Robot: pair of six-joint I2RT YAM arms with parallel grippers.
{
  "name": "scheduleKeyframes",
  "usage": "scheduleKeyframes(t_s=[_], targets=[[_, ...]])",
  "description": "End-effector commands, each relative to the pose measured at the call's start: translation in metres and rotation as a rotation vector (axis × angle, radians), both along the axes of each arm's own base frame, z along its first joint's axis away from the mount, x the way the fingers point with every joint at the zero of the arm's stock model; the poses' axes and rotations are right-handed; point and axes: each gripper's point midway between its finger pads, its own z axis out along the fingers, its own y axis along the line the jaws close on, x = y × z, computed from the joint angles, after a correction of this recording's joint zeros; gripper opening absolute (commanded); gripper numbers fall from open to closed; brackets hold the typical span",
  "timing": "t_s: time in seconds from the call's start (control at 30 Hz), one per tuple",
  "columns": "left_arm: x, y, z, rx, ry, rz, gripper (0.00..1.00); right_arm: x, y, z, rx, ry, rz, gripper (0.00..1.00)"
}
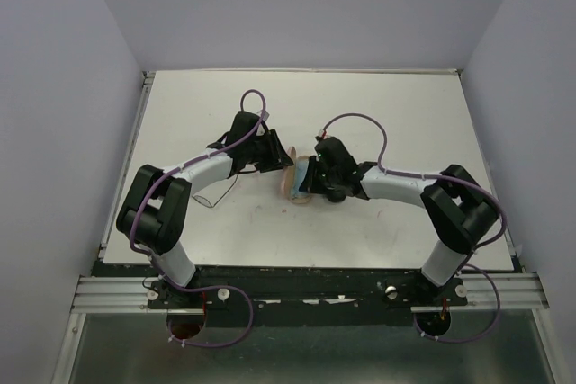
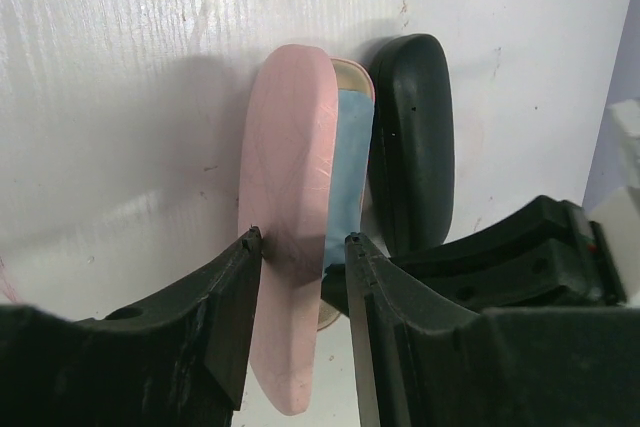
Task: Organize the sunglasses
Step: Adjust the folded cleaning cloth on the sunglasses case.
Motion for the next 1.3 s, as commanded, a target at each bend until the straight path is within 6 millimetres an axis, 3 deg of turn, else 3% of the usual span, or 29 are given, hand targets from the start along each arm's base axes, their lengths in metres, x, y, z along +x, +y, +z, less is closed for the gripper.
scheduleKeyframes(t_s=[0.0, 0.2, 0.43, 0.73, 0.87, 1.1, 1.27], targets=[[0.003, -0.003, 0.002, 0.005, -0.01, -0.013, 0.48, 0.016, -0.024, 0.018, -0.081, -0.078, -0.134, 0.19], [0.002, -0.005, 0.003, 0.003, -0.01, -0.019, 0.48, 0.021, -0.01, 0.023, -0.038, -0.091, -0.092, 0.19], [0.001, -0.006, 0.004, 0.002, -0.011, -0.024, 0.48, 0.035, 0.006, 0.016, -0.015, -0.104, -0.079, 0.18], [0.0, -0.005, 0.0, 0.013, -0.006, -0.024, 0.48, 0.068, 0.005, 0.006, -0.064, -0.192, -0.16, 0.17], [0.0, -0.005, 0.001, 0.017, -0.005, -0.025, 0.49, 0.072, 0.004, 0.002, -0.081, -0.203, -0.166, 0.17], [0.0, 0.004, 0.001, 0.057, -0.011, 0.008, 0.52, 0.062, -0.011, 0.031, -0.073, -0.236, -0.188, 0.21], [0.005, 0.025, 0.009, 0.13, -0.051, 0.108, 0.69, 0.058, -0.038, 0.071, -0.071, -0.31, -0.284, 0.28]])
